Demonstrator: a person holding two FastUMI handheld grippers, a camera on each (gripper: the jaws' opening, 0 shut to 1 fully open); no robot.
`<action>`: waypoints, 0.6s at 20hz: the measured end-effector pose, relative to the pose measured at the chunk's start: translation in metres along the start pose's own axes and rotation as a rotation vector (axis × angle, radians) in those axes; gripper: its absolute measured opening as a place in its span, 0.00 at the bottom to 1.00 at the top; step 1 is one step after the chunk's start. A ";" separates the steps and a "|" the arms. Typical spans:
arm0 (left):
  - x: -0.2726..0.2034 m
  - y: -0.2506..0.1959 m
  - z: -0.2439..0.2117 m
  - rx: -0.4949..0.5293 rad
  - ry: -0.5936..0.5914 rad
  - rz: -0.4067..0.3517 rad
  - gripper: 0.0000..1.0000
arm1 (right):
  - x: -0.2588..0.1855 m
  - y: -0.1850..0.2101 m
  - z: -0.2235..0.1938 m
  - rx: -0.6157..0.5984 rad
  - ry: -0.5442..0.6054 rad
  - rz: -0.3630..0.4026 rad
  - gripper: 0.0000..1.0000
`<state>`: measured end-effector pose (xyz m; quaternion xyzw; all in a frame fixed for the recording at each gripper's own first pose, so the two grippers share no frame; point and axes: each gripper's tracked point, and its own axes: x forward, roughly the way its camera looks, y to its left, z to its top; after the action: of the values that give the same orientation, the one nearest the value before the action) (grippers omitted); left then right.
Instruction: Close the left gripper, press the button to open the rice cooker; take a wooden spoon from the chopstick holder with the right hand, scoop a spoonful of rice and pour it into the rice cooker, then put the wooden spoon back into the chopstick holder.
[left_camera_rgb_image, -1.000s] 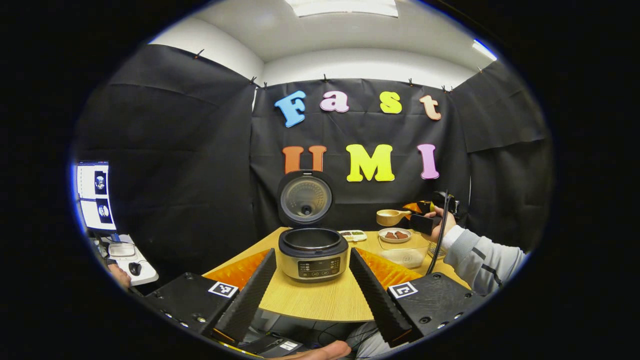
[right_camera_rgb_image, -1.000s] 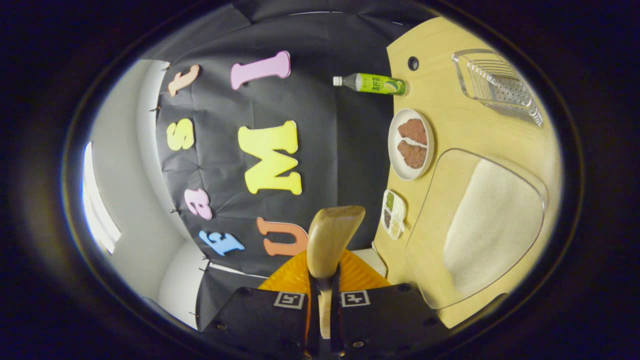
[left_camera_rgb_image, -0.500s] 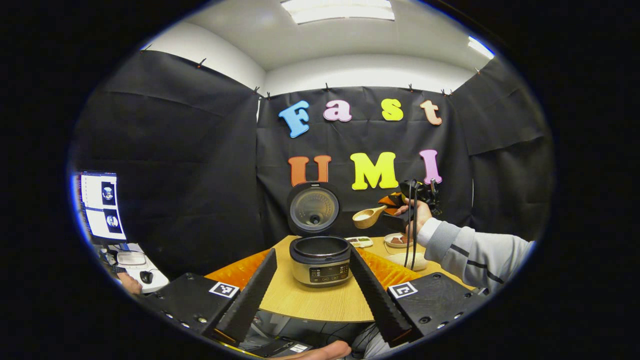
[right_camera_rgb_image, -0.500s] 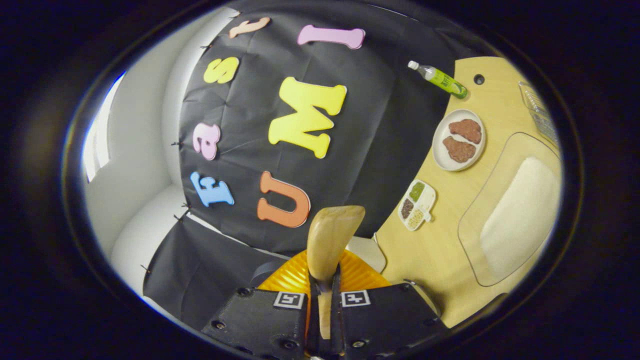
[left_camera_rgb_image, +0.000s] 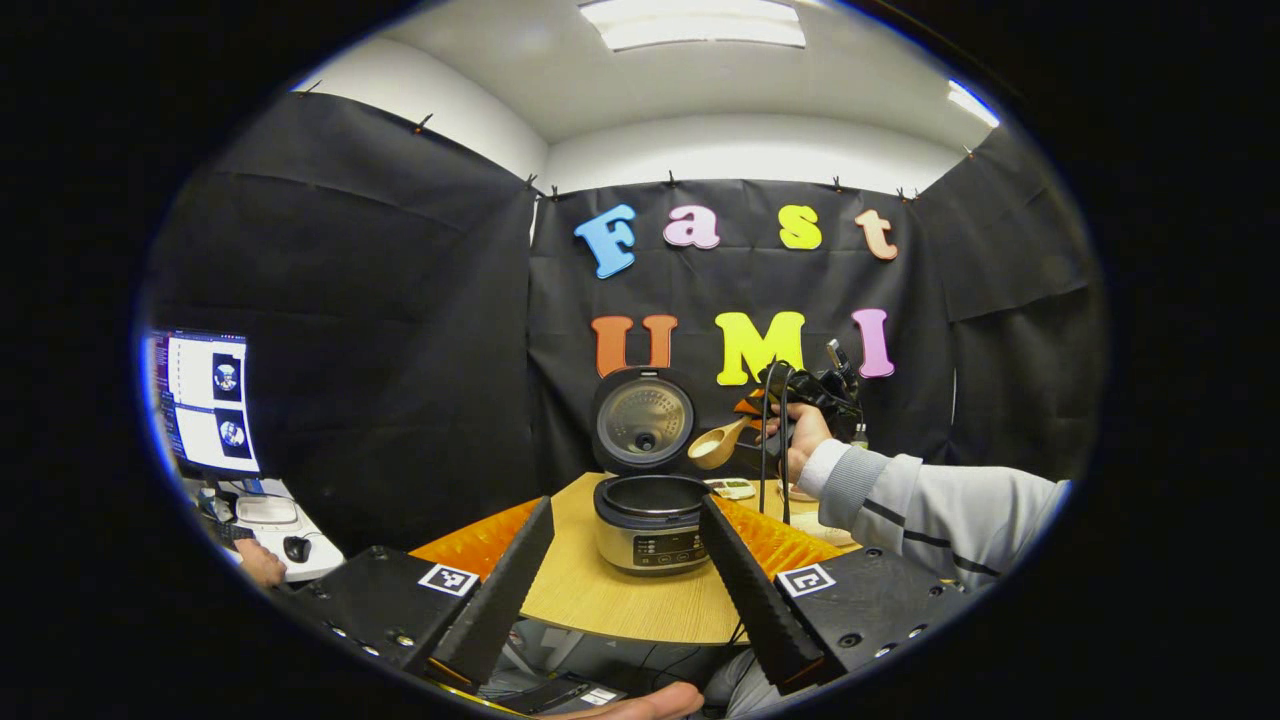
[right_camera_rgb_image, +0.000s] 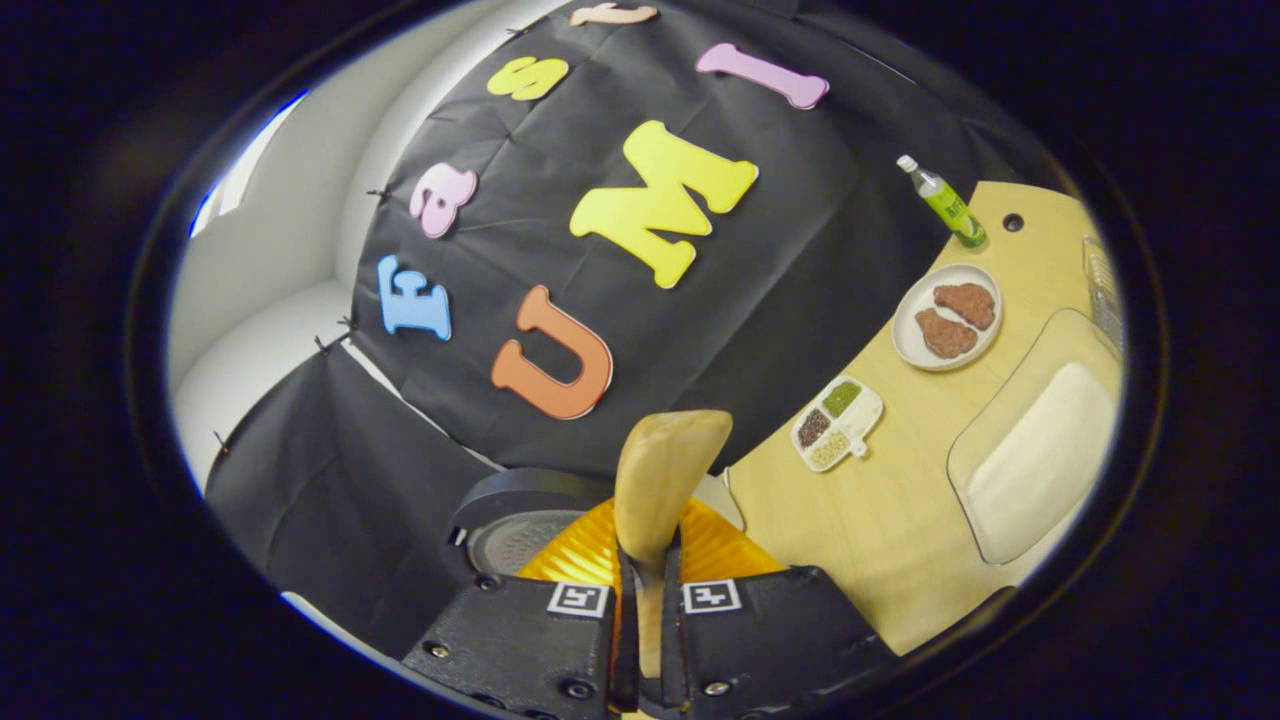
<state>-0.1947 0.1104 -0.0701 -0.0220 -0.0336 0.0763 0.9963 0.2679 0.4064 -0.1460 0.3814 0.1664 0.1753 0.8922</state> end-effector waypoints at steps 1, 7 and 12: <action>-0.001 0.003 0.000 -0.007 -0.003 0.005 0.94 | 0.002 0.004 -0.005 -0.028 0.003 0.002 0.13; -0.001 0.010 -0.004 -0.039 -0.004 0.010 0.94 | 0.010 0.025 -0.039 -0.277 0.030 0.006 0.14; -0.003 0.009 -0.001 -0.020 -0.026 -0.005 0.95 | 0.015 0.032 -0.070 -0.501 0.057 0.000 0.14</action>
<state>-0.1987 0.1184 -0.0718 -0.0310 -0.0472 0.0739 0.9957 0.2451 0.4773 -0.1701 0.1432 0.1427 0.2217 0.9539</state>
